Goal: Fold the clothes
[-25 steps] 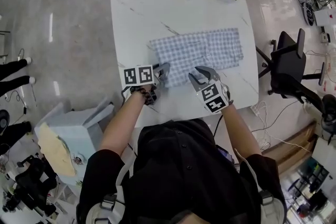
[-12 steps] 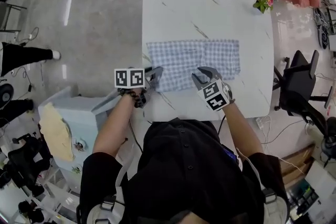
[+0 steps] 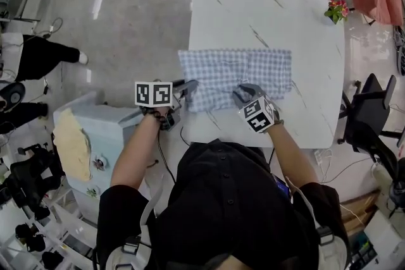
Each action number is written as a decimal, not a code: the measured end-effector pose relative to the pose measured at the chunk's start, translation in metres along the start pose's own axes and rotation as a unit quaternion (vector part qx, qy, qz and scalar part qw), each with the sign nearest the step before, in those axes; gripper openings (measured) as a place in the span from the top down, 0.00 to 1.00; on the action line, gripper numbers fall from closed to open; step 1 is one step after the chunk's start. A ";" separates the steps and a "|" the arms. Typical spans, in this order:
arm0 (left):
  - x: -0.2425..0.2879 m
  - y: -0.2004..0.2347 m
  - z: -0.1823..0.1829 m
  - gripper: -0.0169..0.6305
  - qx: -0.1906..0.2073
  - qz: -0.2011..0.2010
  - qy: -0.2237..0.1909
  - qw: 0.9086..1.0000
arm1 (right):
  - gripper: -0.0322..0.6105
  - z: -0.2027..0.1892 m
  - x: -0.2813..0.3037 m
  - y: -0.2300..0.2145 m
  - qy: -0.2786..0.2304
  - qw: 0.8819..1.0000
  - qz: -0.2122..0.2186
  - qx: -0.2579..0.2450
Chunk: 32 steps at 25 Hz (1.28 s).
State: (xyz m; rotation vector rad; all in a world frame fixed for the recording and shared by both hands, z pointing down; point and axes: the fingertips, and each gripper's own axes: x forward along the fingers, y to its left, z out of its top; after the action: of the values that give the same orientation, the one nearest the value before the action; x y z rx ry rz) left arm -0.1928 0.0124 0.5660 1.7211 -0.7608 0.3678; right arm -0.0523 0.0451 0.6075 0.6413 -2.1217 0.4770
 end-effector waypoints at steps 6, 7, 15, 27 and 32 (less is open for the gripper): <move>0.011 -0.064 0.017 0.82 0.054 0.006 -0.005 0.999 | 0.76 0.001 -0.012 -0.002 -0.030 0.999 0.009 -0.009; 0.013 -0.077 0.019 0.82 0.068 0.010 -0.006 0.998 | 0.76 0.001 -0.018 -0.003 -0.039 0.999 0.012 -0.011; 0.052 -0.186 0.035 0.82 0.157 0.030 -0.017 0.987 | 0.76 -0.033 -0.098 -0.046 -0.091 0.995 0.029 0.012; 0.189 -0.265 0.007 0.82 0.156 0.018 0.028 0.987 | 0.76 -0.095 -0.182 -0.136 -0.105 0.994 -0.018 0.032; 0.233 -0.265 0.002 0.81 0.147 0.038 0.046 0.987 | 0.76 -0.120 -0.202 -0.153 -0.096 0.994 -0.029 0.052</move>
State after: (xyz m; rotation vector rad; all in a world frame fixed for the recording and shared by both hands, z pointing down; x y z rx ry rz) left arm 0.1532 -0.0249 0.5092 1.9379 -0.7327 0.6341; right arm 0.2163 0.0427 0.5275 0.8356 -2.2631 0.5123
